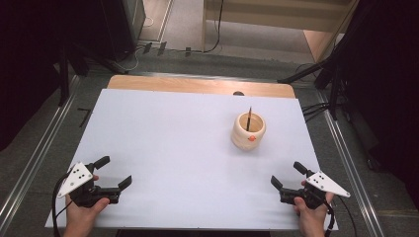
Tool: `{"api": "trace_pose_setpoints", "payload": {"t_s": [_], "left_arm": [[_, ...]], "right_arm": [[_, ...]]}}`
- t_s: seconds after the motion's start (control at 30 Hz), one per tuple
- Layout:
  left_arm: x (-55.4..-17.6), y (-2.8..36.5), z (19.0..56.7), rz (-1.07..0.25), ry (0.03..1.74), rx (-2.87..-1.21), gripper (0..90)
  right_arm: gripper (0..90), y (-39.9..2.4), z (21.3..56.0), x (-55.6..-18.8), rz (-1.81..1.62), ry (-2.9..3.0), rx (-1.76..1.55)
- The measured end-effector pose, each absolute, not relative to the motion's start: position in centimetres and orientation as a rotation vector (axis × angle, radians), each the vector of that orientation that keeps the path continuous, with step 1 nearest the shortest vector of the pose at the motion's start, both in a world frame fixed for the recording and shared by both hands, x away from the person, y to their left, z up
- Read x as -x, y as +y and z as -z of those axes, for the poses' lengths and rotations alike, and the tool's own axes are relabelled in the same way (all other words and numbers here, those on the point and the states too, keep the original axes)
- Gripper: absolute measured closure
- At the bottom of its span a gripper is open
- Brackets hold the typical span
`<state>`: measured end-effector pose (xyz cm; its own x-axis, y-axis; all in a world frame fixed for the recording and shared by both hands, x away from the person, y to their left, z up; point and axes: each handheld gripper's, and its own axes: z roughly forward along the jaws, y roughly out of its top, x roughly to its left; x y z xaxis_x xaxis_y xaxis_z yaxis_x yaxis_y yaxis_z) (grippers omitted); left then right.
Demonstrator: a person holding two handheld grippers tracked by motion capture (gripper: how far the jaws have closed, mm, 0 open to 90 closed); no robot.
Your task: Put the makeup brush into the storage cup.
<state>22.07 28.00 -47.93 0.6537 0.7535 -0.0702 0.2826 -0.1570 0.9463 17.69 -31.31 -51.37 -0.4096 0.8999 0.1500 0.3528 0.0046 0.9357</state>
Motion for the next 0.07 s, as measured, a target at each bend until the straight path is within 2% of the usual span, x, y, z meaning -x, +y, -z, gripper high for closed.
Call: {"api": "trace_pose_setpoints", "payload": {"t_s": [0.07], "left_arm": [[-22.11, 27.98, 47.87, -0.515, 0.84, -1.734, 0.0]], "right_arm": [[0.0, -31.39, 51.35, -17.71, -1.42, 1.774, -1.292]]}}
